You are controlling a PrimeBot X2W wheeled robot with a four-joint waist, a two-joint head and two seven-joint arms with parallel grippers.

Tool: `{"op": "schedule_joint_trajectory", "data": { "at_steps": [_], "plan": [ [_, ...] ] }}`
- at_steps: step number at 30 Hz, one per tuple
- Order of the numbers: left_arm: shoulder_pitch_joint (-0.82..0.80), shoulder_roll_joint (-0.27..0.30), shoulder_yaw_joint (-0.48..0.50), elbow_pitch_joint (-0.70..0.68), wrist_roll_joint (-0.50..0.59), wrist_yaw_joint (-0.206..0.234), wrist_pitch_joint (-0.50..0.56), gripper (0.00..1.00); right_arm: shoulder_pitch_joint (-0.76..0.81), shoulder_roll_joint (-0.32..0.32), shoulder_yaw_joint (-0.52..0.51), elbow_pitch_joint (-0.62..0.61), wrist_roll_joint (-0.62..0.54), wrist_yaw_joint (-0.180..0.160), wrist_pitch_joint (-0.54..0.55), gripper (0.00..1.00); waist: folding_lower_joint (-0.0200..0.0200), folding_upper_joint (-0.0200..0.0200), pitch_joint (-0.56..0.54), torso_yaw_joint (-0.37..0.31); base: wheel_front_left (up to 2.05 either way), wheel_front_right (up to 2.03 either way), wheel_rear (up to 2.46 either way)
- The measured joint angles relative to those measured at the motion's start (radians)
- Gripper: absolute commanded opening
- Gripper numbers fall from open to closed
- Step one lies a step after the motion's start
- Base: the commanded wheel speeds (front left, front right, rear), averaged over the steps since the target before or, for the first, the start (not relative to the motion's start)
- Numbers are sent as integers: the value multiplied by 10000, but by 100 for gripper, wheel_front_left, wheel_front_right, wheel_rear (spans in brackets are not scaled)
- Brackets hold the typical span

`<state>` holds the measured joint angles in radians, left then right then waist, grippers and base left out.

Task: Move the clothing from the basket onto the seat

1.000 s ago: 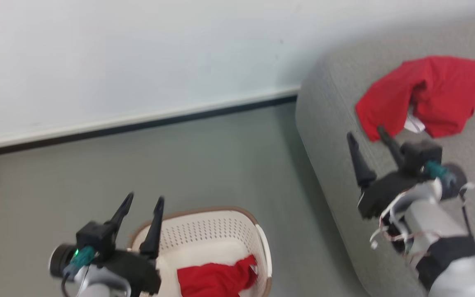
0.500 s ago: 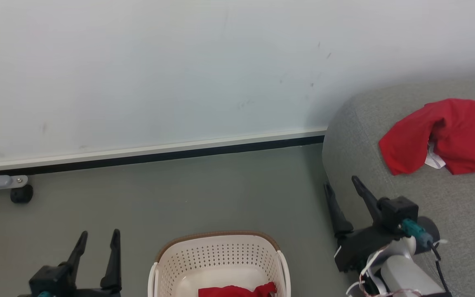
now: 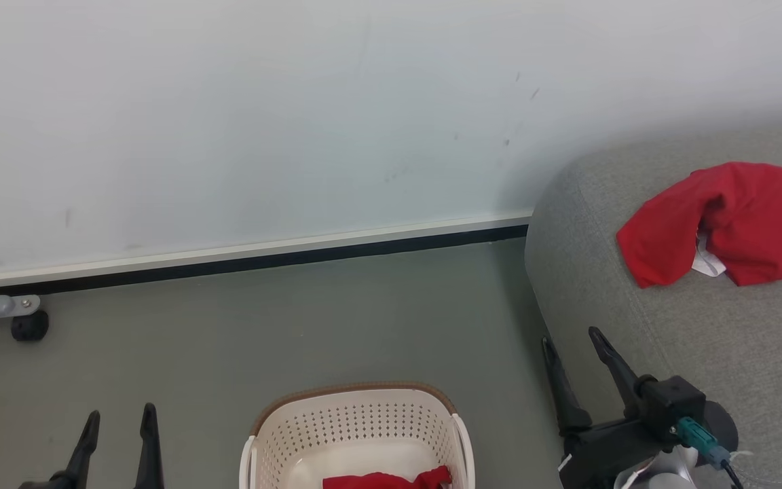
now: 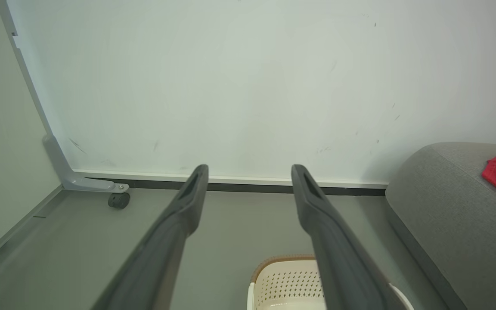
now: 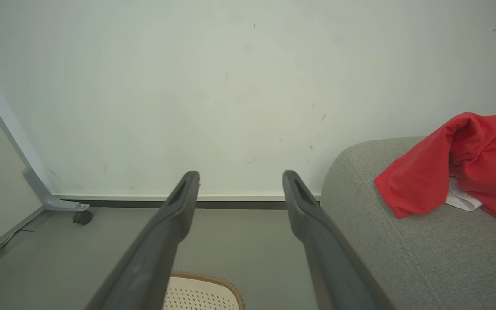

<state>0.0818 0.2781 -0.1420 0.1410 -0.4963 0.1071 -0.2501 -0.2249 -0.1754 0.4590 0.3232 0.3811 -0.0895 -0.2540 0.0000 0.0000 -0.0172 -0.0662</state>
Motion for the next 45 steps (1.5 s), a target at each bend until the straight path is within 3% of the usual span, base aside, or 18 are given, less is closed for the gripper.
{"op": "schedule_joint_trajectory", "data": {
  "at_steps": [18, 45],
  "plan": [
    [732, -236, 345, -677, 512, 73, -25, 100, 779, -50, -550, -1158, -169, -174, 0, 100, 0, 0, 25, -252, 0, 0, 0],
    [1105, -376, 420, -1177, 848, 73, -25, 100, 1182, -29, -857, -1536, -332, -251, 0, 100, 0, 1, 11, -239, 0, 0, 0]
  ]
}}
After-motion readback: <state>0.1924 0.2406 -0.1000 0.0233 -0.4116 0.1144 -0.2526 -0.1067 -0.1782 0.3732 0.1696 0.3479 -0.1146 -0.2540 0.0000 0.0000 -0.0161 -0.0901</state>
